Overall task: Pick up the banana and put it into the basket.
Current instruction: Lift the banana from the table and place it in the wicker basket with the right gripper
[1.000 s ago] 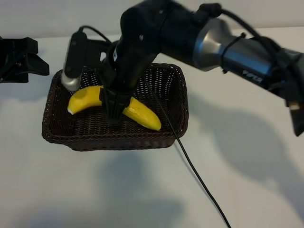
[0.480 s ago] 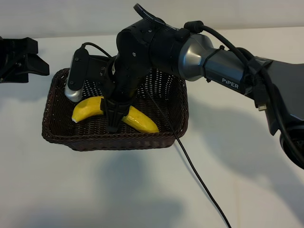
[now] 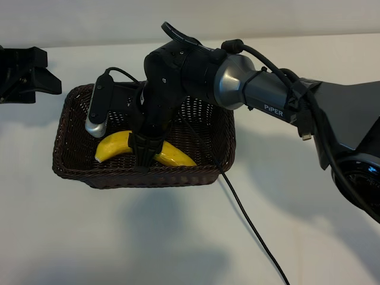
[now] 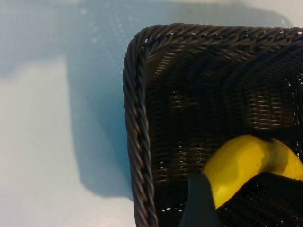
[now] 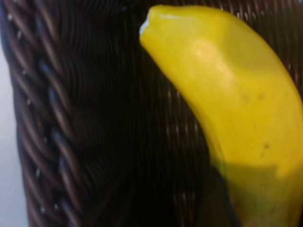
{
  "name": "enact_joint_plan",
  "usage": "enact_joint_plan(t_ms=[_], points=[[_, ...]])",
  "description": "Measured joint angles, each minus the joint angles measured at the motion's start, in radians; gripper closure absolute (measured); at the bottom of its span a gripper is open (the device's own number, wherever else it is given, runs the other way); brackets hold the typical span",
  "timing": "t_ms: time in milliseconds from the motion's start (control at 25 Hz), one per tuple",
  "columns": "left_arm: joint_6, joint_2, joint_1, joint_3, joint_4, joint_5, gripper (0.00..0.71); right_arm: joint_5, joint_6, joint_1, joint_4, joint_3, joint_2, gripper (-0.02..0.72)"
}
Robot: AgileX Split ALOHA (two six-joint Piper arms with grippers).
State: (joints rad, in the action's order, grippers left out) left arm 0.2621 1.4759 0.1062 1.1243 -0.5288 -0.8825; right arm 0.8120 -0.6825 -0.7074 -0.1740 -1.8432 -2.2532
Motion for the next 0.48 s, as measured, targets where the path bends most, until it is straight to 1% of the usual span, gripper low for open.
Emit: enact_joint_plan(t_ms=[480], points=[[0.009,0.0,0.0,0.0,0.0,0.002,0.163,-0.009,0.001,0.0,-0.003,0.0,-0.022,0.297]])
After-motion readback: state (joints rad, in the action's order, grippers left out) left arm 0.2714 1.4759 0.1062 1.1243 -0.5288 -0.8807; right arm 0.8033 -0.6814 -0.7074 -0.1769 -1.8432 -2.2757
